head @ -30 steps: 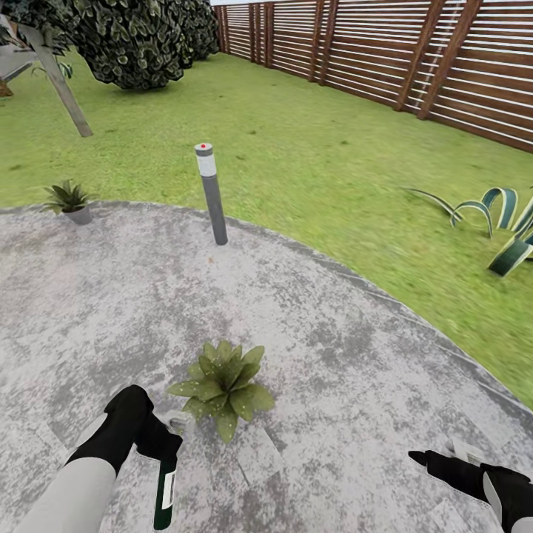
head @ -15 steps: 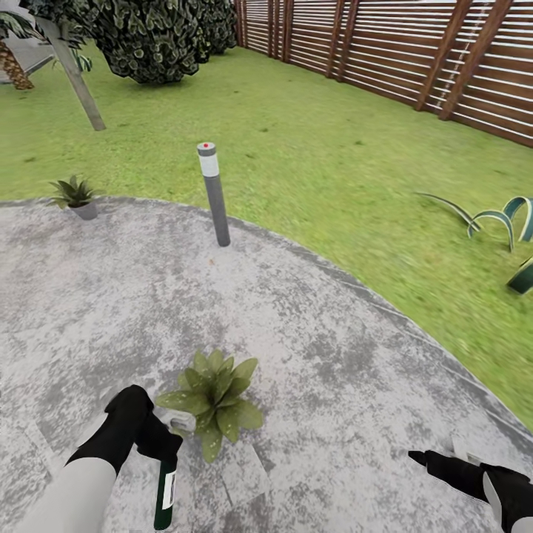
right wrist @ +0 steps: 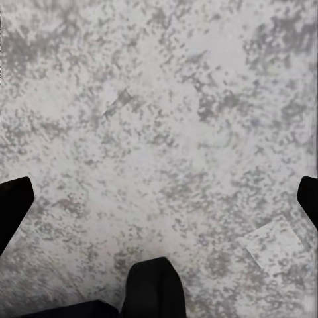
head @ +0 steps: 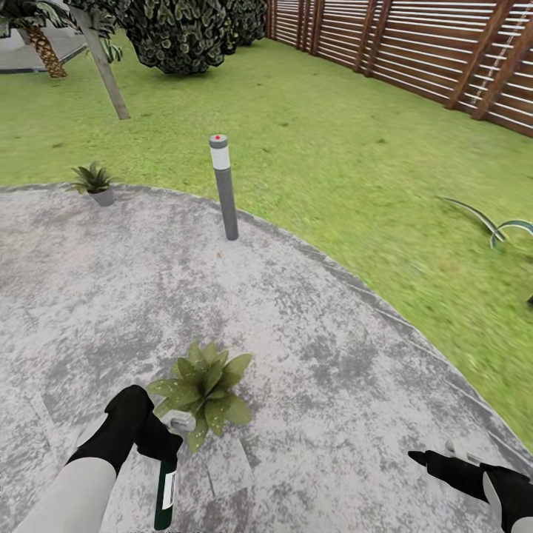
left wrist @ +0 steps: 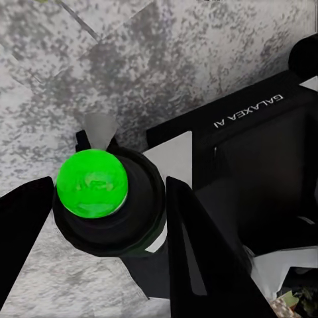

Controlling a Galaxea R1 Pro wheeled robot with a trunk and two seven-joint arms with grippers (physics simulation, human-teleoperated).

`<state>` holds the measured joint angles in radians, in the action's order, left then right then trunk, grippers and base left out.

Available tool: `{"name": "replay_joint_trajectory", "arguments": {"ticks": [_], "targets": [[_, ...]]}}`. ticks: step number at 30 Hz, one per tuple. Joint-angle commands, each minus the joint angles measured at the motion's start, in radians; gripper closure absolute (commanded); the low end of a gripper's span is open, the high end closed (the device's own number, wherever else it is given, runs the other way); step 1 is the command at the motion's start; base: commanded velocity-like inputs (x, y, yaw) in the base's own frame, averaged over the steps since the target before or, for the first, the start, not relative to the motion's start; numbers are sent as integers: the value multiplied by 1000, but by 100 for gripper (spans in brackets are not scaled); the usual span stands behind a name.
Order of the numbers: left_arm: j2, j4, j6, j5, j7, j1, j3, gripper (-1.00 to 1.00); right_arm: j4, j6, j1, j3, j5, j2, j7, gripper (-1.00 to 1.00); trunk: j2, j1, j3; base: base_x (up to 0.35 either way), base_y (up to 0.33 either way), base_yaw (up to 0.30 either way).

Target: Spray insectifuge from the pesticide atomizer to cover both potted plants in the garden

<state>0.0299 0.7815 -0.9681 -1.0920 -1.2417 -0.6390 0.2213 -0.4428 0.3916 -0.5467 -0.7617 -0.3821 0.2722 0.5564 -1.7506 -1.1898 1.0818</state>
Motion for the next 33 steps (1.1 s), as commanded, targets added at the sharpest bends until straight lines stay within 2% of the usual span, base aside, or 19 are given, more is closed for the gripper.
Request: {"name": "replay_joint_trajectory", "arguments": {"ticks": [1, 12, 20, 28, 33], "targets": [[-1, 1, -7, -9, -10, -1, 3, 100, -1, 4, -1, -8, -9, -1, 8, -100, 0, 0, 2, 33, -76, 187], [-1, 1, -7, -8, -10, -1, 3, 100, -1, 4, -1, -8, -9, -1, 9, -100, 0, 0, 13, 20, -29, 162], [-1, 1, -7, -8, -10, -1, 3, 100, -1, 4, -1, -8, -9, -1, 8, -100, 0, 0, 17, 193, -220, 92], [-2, 1, -7, -8, -10, -1, 3, 100, -2, 4, -1, -7, -9, -1, 8, -100, 0, 0, 26, 18, -220, 213], [-2, 1, -7, -8, -10, -1, 3, 100, -2, 4, -1, -8, -9, -1, 9, -100, 0, 0, 27, 0, -222, 48]]}}
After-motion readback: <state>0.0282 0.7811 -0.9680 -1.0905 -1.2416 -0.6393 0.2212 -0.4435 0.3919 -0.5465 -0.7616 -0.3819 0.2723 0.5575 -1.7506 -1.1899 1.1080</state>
